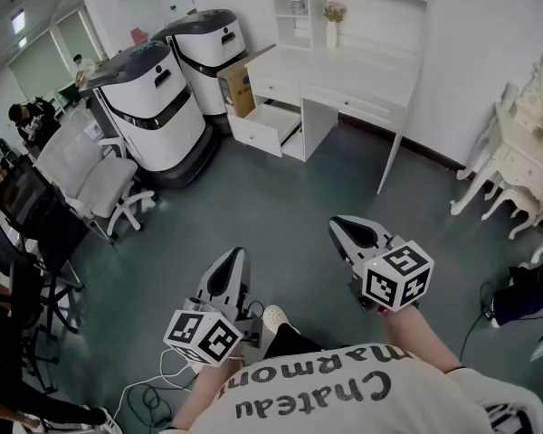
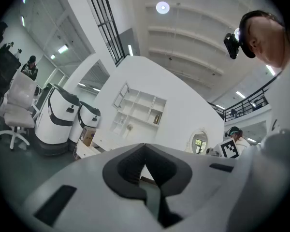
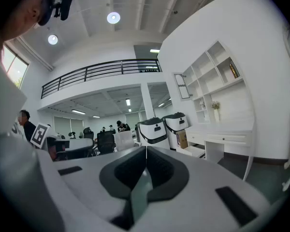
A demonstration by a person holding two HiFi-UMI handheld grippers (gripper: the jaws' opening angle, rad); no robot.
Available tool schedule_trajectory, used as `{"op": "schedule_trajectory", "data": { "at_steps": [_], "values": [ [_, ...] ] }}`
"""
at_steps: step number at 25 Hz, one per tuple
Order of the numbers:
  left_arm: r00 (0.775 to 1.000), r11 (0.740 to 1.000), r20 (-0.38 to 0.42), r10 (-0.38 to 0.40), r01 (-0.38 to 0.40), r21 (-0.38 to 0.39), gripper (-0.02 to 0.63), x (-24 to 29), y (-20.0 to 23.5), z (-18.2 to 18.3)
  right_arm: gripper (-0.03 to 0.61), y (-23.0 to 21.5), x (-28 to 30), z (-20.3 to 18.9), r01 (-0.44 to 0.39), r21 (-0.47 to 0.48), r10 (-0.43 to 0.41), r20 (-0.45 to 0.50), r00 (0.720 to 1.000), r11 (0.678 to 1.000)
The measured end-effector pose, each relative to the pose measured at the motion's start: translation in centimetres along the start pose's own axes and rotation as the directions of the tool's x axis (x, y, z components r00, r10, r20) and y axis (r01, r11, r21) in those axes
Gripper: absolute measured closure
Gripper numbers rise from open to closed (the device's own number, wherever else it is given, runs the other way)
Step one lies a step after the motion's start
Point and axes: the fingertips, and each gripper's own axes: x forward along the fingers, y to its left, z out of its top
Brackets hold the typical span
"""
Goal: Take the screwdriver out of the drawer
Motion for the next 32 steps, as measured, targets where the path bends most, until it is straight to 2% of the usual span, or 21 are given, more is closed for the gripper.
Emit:
{"op": "schedule_trajectory", "data": {
  "at_steps": [3, 8, 13, 17, 20, 24, 27, 32],
  "values": [
    [1.000, 1.000, 0.006, 0.006, -0.006, 0.000, 0.591, 0.3, 0.3, 0.0, 0.551, -0.5, 0.4, -0.1, -0.013, 0.044, 0.013, 0.007, 1.000, 0.999],
    [1.000, 1.000, -0.002, 0.013, -0.013, -0.006, 0.591, 1.8, 2.1, 0.2, 0.551, -2.0, 2.5, -0.2, 0.001, 0.047, -0.001, -0.008, 1.000, 0.999],
    [1.000, 0.999, -0.015, 0.021, -0.022, -0.030, 0.591, 4.4, 6.2, 0.1, 0.551, -3.8, 6.3, -1.0, 0.029, 0.064, -0.027, -0.031, 0.999, 0.998],
    [1.000, 0.998, -0.028, 0.011, -0.013, -0.057, 0.592, 8.6, 9.9, 0.3, 0.549, -7.0, 10.4, -1.0, 0.072, 0.104, -0.065, -0.076, 0.995, 0.992],
    [0.999, 0.999, -0.033, -0.019, 0.017, -0.051, 0.591, 12.4, 12.2, 2.2, 0.549, -9.2, 14.0, 0.6, 0.106, 0.108, -0.097, -0.082, 0.992, 0.989],
    [0.999, 0.999, -0.027, -0.038, 0.037, -0.019, 0.591, 16.4, 16.3, 5.9, 0.549, -10.9, 19.9, 3.7, 0.130, 0.116, -0.125, -0.046, 0.991, 0.985],
    [0.999, 0.999, -0.023, -0.041, 0.041, -0.001, 0.592, 18.6, 19.4, 8.2, 0.549, -12.0, 23.9, 5.8, 0.155, 0.143, -0.156, -0.001, 0.988, 0.977],
    [0.998, 0.998, -0.016, -0.054, 0.054, 0.012, 0.591, 21.3, 24.0, 11.0, 0.549, -12.6, 29.4, 7.4, 0.154, 0.193, -0.161, 0.025, 0.987, 0.969]
  ]
}}
